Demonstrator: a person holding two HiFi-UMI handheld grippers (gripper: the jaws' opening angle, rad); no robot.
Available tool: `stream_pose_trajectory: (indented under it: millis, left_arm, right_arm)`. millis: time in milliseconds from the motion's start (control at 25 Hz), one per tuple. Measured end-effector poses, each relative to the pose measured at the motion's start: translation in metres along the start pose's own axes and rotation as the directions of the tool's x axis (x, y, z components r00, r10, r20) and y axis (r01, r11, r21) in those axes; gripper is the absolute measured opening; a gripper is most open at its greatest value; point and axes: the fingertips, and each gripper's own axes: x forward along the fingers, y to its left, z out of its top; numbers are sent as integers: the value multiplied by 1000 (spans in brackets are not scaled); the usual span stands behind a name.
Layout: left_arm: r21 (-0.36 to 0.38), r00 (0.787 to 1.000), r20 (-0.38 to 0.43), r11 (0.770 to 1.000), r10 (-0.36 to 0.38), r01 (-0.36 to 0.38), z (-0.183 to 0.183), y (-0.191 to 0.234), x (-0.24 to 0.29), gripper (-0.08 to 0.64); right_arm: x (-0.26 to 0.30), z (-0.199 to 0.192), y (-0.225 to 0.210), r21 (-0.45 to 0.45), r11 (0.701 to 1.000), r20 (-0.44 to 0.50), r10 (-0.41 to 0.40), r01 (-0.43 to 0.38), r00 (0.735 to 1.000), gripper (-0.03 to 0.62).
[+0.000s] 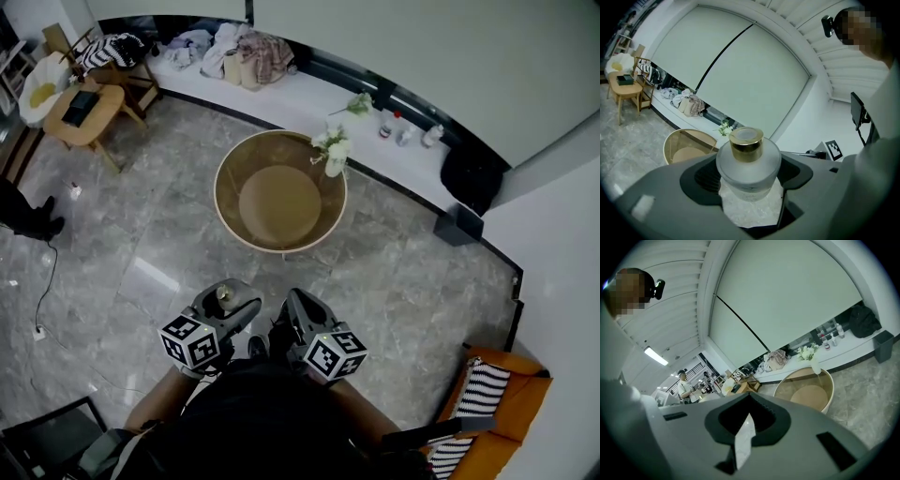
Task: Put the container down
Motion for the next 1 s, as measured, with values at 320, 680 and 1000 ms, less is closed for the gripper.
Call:
stream_pose_trajectory:
  millis: [320,680,1000]
  left_arm:
    - [-28,999,-5,999,42,-42,20,6,38,346]
    - [-14,993,87,997,82,-81,67,2,68,345]
    - [-28,989,86,993,118,-116,72,7,79,346]
  right_arm:
    - [27,41,-31,17,999,-3,41,-41,999,6]
    - [50,96,-39,-35,992,4,124,-124,992,6]
    - [63,106,-47,-20,987,-14,157,-157,988,6]
